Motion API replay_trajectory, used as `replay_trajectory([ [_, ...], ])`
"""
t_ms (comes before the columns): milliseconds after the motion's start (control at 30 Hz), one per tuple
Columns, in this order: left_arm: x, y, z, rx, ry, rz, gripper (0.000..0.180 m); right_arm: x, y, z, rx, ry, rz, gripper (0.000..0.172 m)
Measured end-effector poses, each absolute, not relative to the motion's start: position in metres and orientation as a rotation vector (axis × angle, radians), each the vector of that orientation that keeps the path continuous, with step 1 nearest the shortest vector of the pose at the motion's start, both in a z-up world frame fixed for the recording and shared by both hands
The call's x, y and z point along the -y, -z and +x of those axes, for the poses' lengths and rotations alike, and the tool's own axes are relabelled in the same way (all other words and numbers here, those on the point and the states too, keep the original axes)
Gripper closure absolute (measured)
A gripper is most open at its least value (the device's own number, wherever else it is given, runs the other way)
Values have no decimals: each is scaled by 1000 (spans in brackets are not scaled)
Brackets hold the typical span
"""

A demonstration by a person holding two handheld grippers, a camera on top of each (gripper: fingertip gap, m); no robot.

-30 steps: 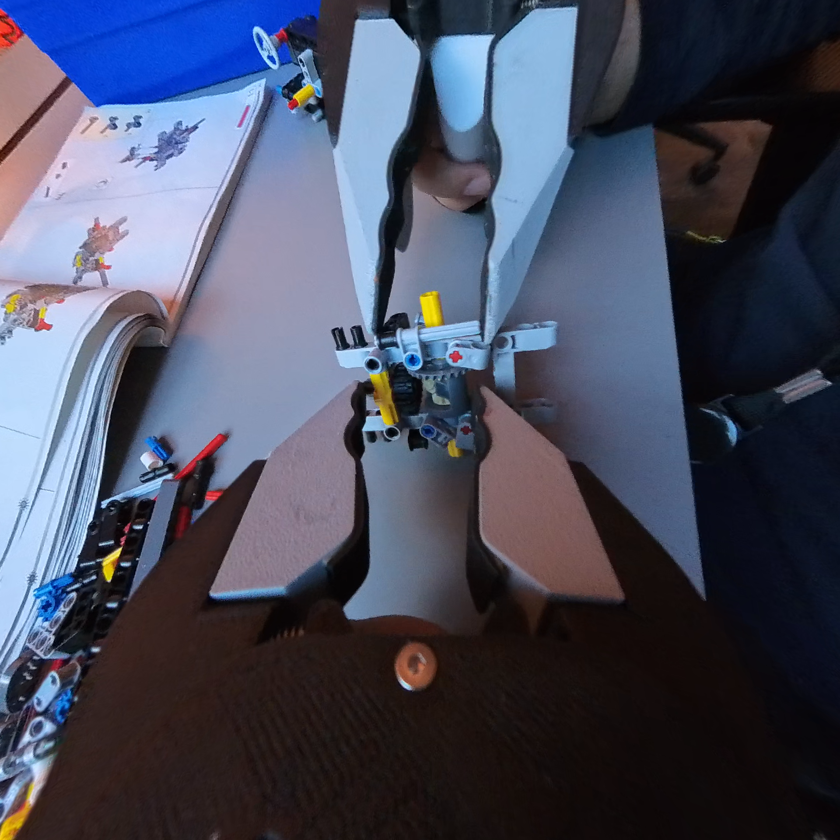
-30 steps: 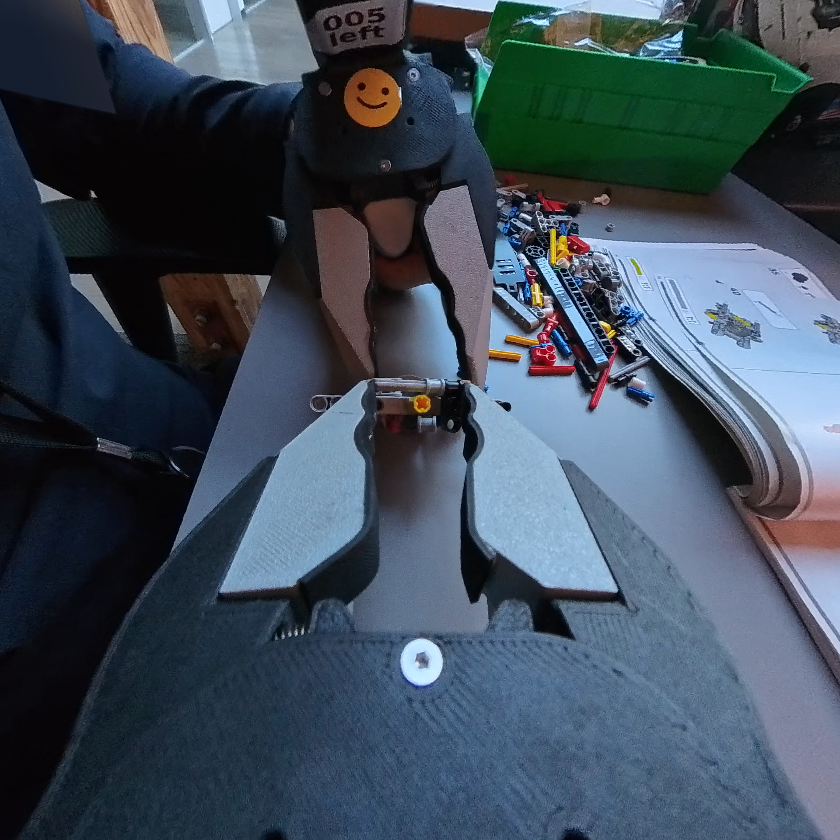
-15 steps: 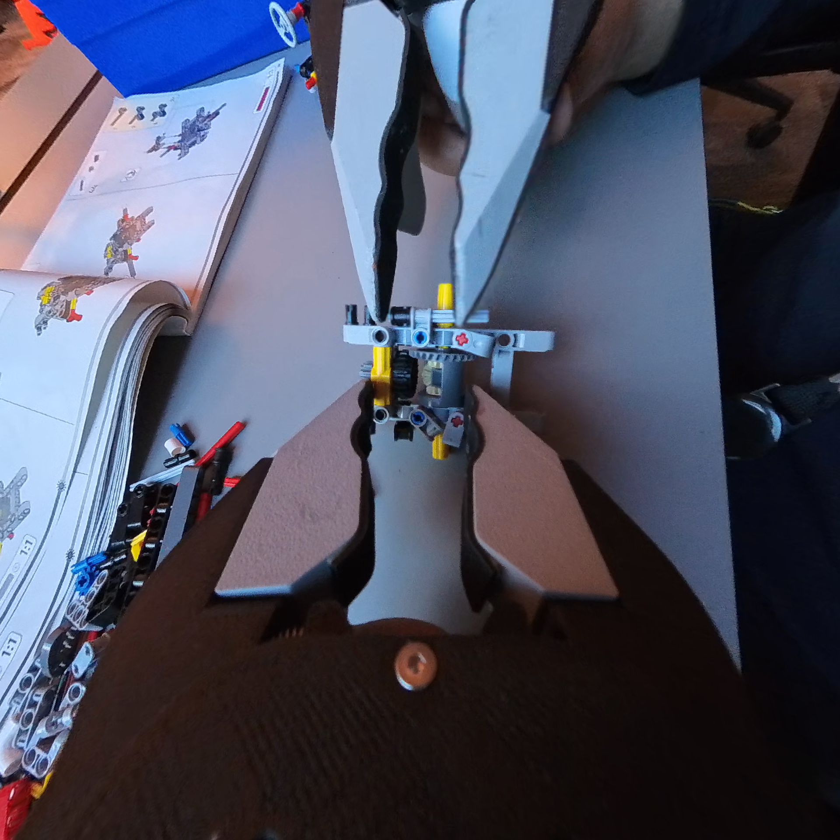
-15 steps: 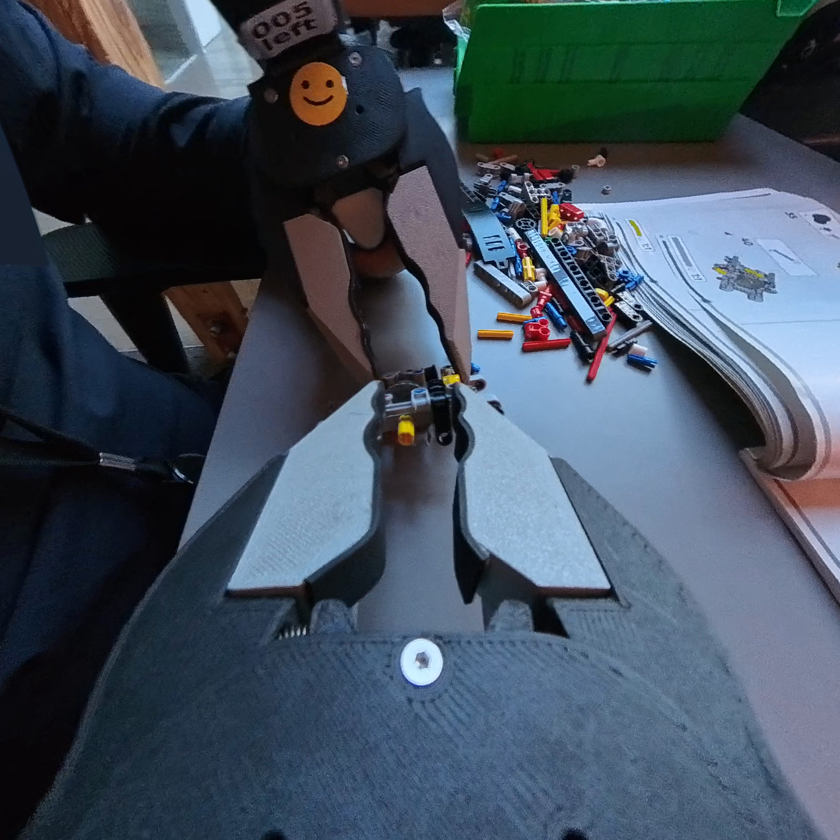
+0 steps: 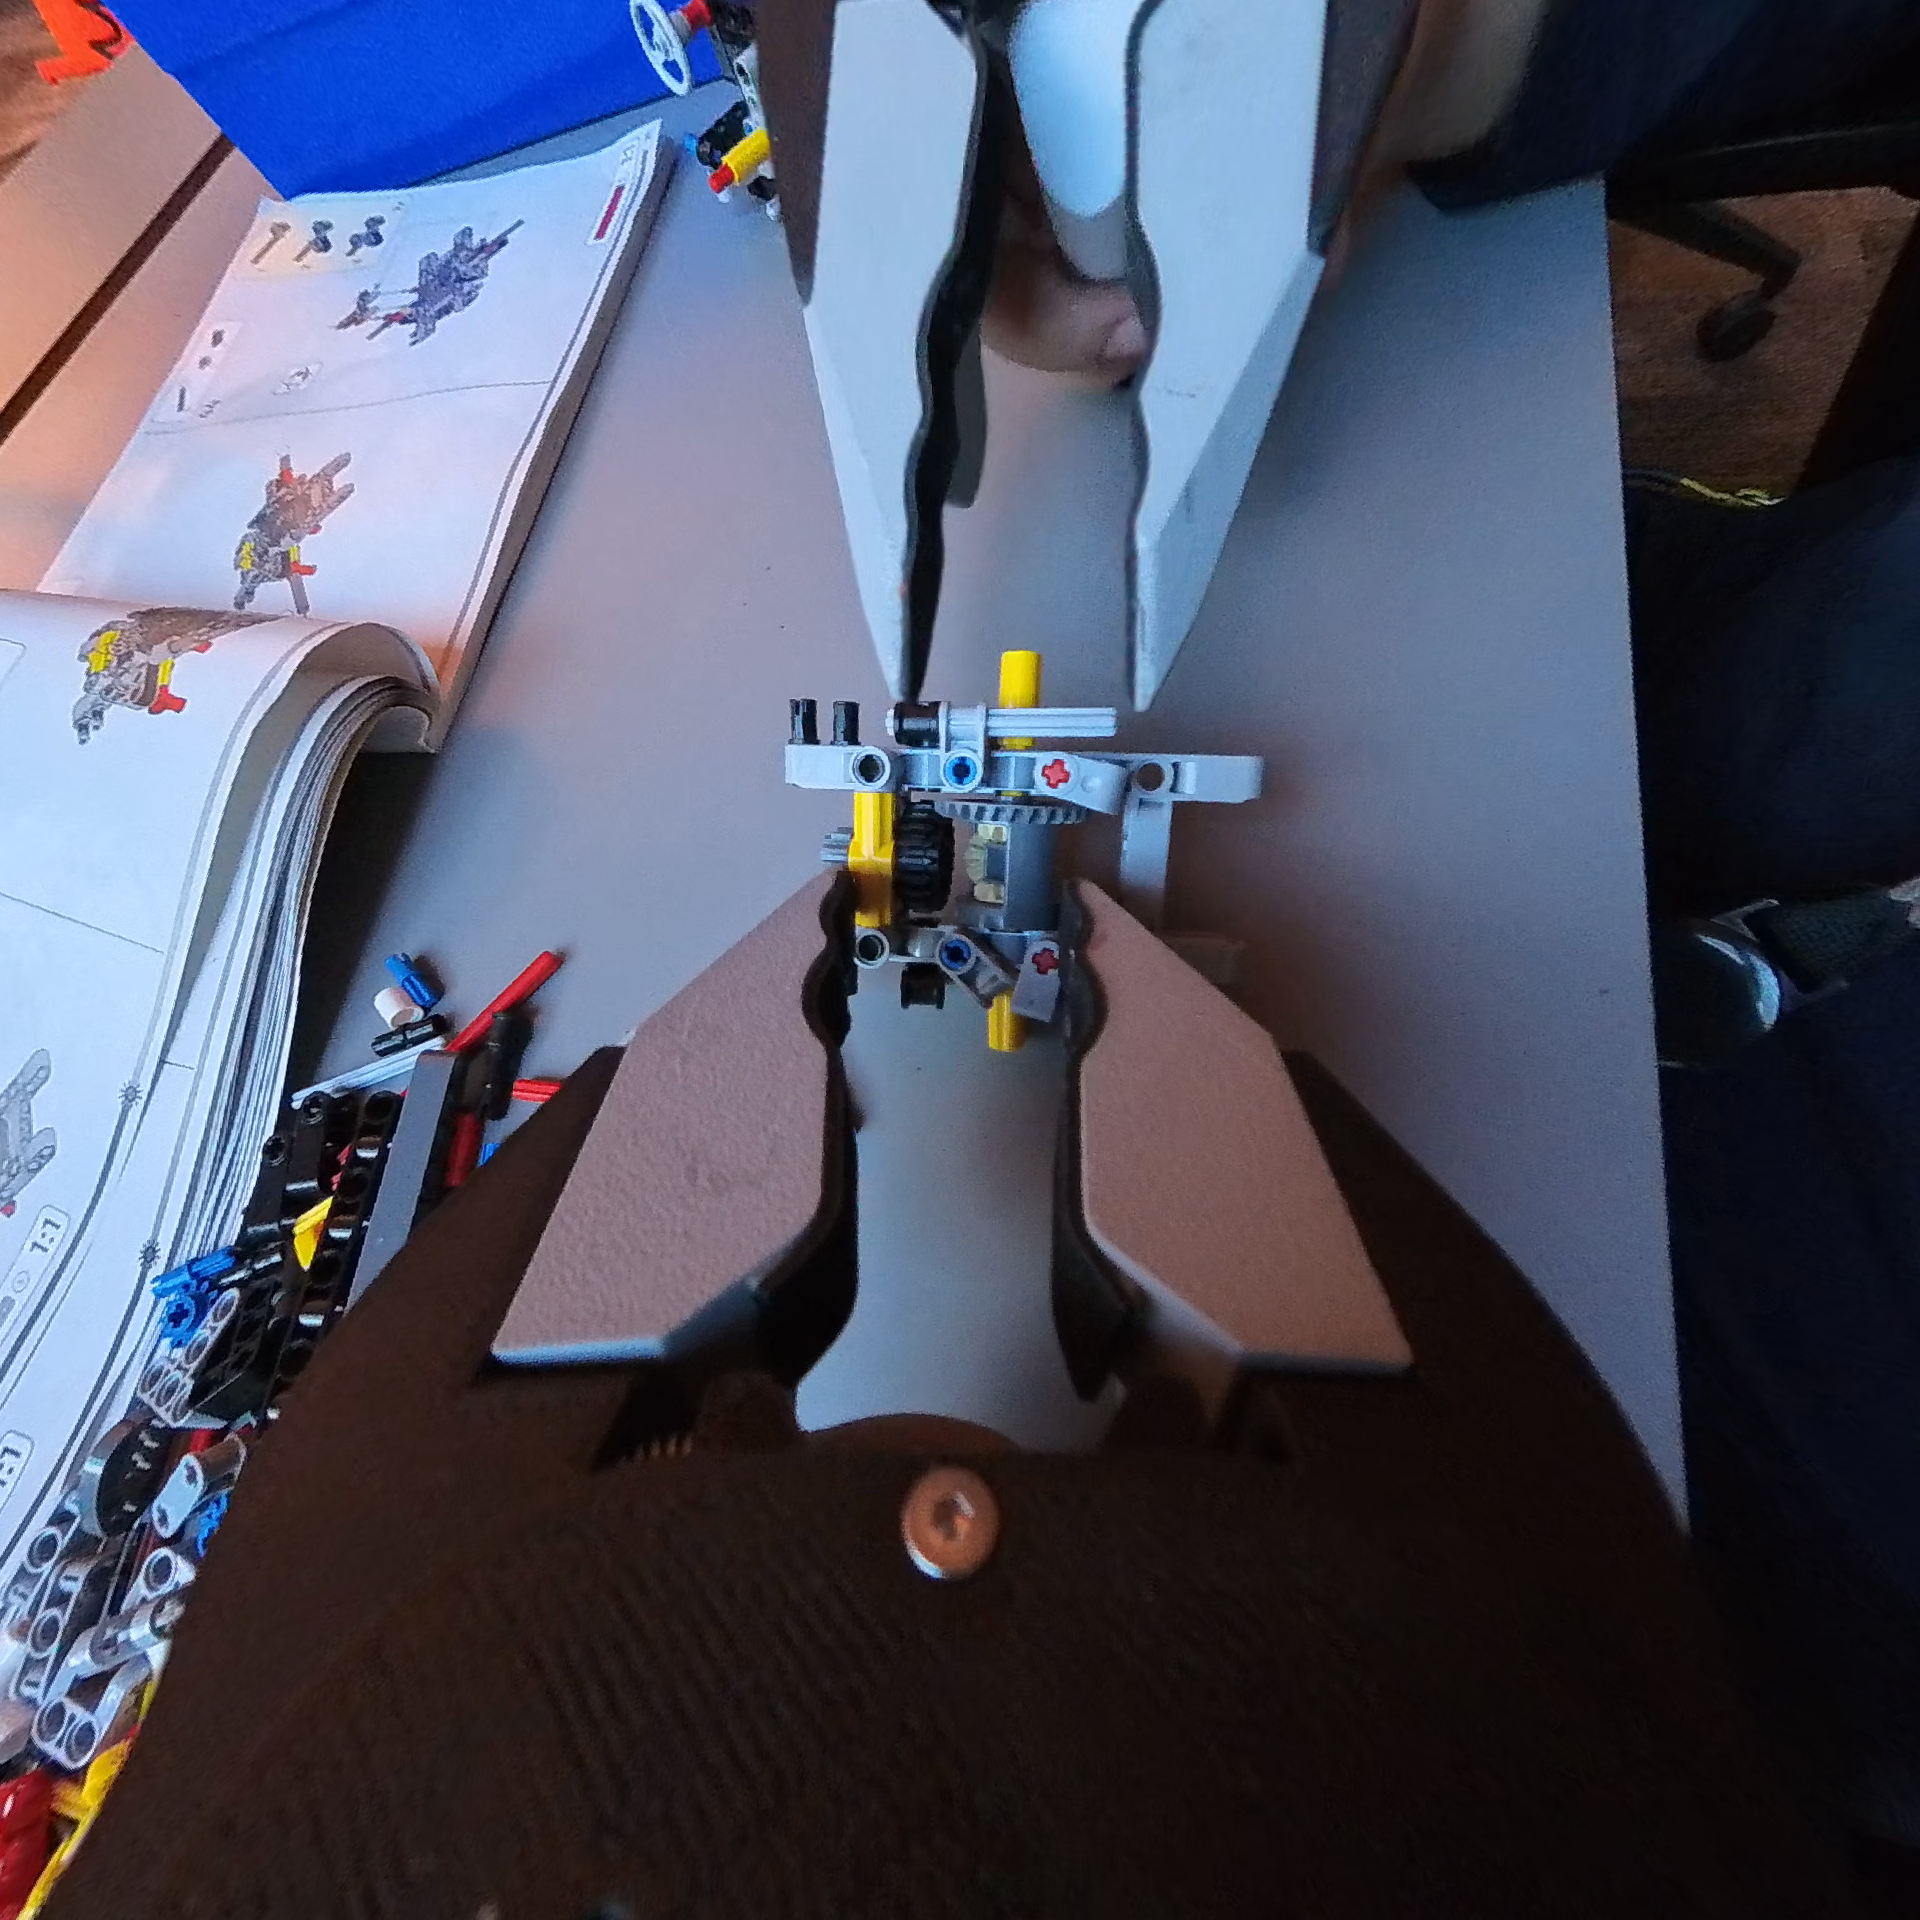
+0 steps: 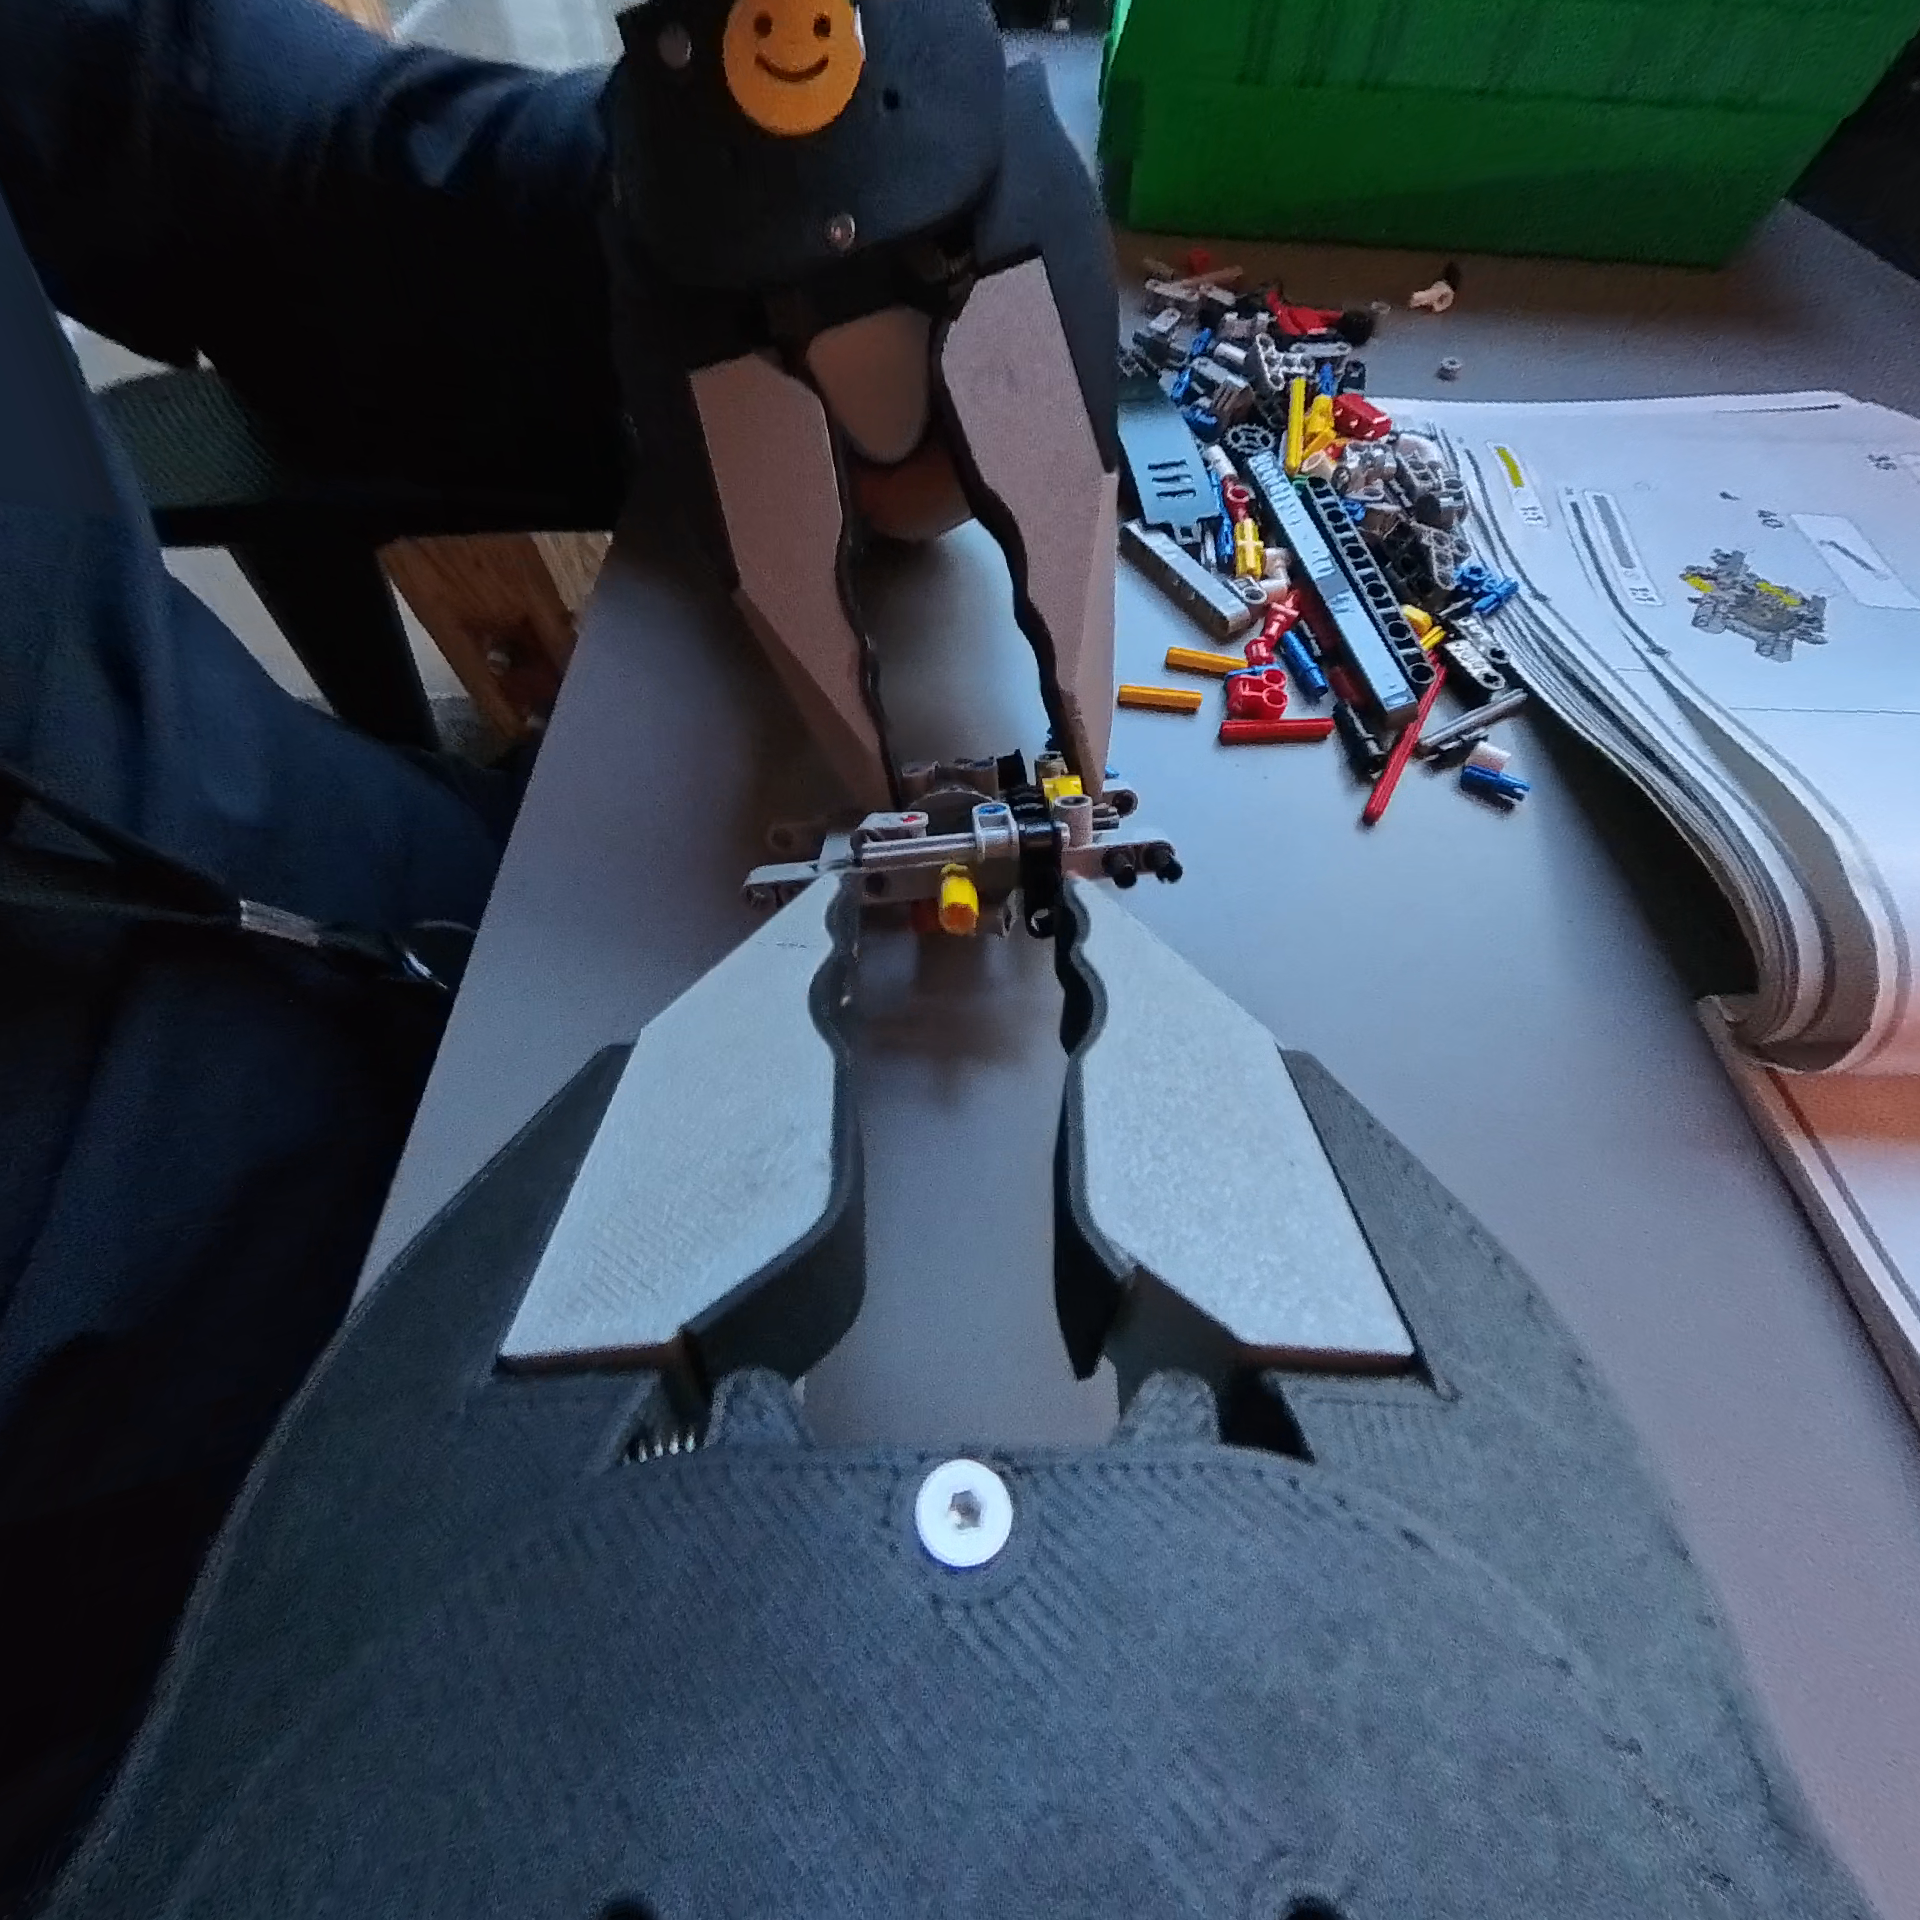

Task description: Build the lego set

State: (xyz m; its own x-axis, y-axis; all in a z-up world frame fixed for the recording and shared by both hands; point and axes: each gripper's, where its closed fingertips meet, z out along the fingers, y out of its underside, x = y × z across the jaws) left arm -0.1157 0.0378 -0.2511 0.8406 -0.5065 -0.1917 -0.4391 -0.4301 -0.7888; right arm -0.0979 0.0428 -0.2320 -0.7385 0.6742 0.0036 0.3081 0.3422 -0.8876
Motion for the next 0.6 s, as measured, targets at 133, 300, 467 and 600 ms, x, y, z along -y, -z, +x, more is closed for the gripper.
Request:
replay_trajectory([
  [133,-38,251,-115,-692,96,-2084,143,-42,237,-101,2260,-1309,-872,137],
  [300,-37,251,-114,-699,105,-2080,147,-43,248,-101,2319,-1228,-879,144],
  [467,-38,247,-117,-650,138,-2075,155,-42,245,-103,2291,-1126,-786,151],
  [600,-34,249,-113,-698,148,-2075,137,-45,234,-105,2264,-1128,-813,151],
])
